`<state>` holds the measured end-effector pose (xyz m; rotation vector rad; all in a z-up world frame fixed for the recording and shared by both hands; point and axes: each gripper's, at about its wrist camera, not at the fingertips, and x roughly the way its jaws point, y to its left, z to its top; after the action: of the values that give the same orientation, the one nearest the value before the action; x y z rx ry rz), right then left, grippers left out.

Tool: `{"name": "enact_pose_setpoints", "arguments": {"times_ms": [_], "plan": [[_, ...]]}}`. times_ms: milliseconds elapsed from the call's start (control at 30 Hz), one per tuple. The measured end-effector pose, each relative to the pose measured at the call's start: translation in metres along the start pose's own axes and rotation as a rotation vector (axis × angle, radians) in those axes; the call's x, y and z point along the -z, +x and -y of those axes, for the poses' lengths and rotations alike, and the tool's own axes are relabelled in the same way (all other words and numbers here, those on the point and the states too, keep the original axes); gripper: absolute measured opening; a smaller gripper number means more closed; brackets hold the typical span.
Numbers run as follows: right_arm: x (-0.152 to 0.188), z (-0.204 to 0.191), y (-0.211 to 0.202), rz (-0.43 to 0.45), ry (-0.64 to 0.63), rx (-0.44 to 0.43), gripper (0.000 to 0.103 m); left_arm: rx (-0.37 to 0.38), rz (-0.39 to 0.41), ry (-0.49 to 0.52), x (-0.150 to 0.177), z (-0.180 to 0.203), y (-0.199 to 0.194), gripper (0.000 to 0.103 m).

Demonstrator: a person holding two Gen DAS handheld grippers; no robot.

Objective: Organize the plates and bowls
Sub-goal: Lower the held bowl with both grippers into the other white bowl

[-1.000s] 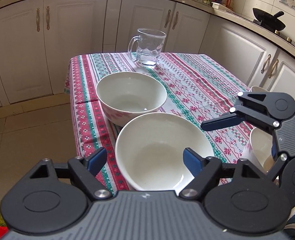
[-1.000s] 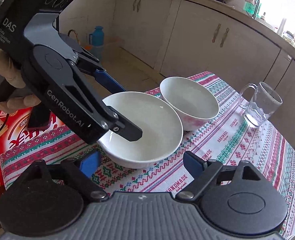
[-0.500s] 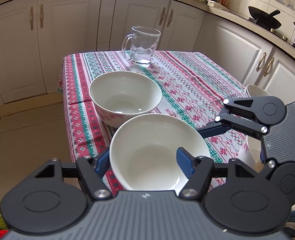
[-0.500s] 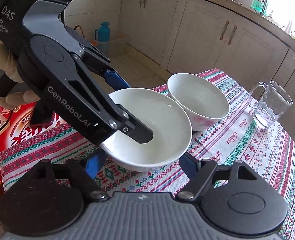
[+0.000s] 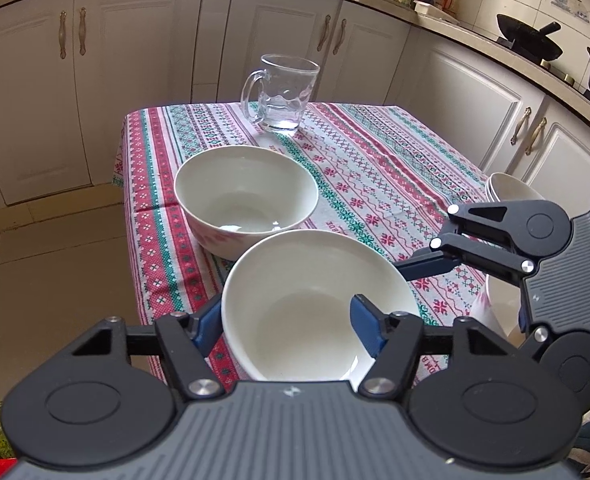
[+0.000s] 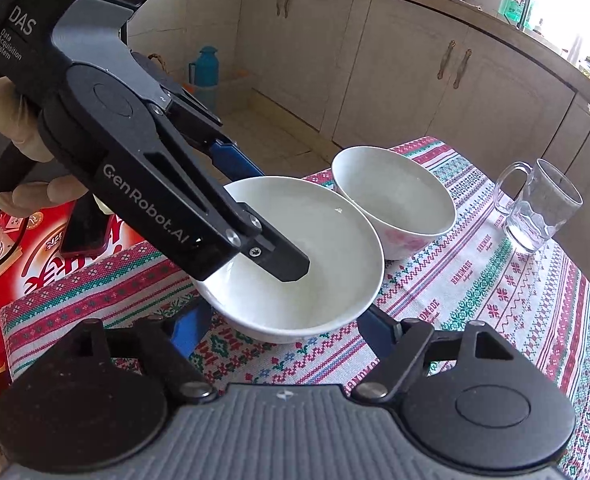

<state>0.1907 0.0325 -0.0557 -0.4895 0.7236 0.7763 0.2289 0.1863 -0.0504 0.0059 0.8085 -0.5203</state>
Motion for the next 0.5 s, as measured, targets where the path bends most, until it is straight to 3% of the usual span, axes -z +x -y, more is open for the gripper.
{"name": "enact_pose_setpoints", "arguments": {"times_ms": [500], "plan": [[0.009, 0.009, -0.037, 0.034, 0.028, 0.007, 0.084, 0.016, 0.016, 0.054, -0.014, 0.034, -0.016, 0.065]]}}
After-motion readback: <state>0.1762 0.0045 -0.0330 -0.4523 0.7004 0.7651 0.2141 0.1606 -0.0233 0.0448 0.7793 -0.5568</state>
